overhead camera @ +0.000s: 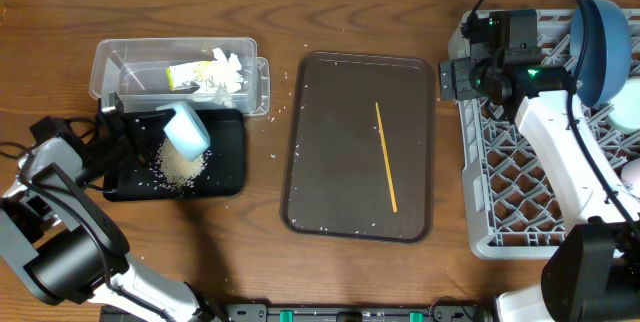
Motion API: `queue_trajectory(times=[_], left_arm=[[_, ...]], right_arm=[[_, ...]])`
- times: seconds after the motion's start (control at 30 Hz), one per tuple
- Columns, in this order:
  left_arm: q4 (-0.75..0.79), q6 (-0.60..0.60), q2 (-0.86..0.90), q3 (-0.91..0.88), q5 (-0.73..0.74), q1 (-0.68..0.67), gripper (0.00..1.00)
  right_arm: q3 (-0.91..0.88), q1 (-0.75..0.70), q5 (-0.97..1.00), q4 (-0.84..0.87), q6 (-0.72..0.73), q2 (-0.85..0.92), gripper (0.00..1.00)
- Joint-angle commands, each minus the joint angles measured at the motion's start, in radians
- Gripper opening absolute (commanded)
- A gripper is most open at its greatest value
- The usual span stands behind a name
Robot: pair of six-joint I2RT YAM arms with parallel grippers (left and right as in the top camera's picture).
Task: Sort waste into correct bins and load items into the dishwasher rack
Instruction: 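Tilt the white bowl with the left gripper to pour rice out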
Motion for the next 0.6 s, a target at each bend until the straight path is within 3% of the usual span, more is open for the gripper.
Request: queue_trajectory(times=[0.0, 0.27, 0.57], left_arm=[[-0.002, -0.077, 0.003, -0.001, 0.034, 0.005, 0.06], [-0.002, -0.282, 0.003, -0.001, 0.034, 0.005, 0.06], [-0.002, -0.297, 0.003, -0.001, 0.034, 0.005, 0.06]], right_arm=[[-0.002, 0.003, 0.007, -0.003, 0.013, -0.024, 0.95], [-0.002, 0.003, 0.007, -0.004, 0.013, -0.024, 0.95], [-0.002, 0.003, 0.007, -0.004, 0.013, -0.024, 0.95]])
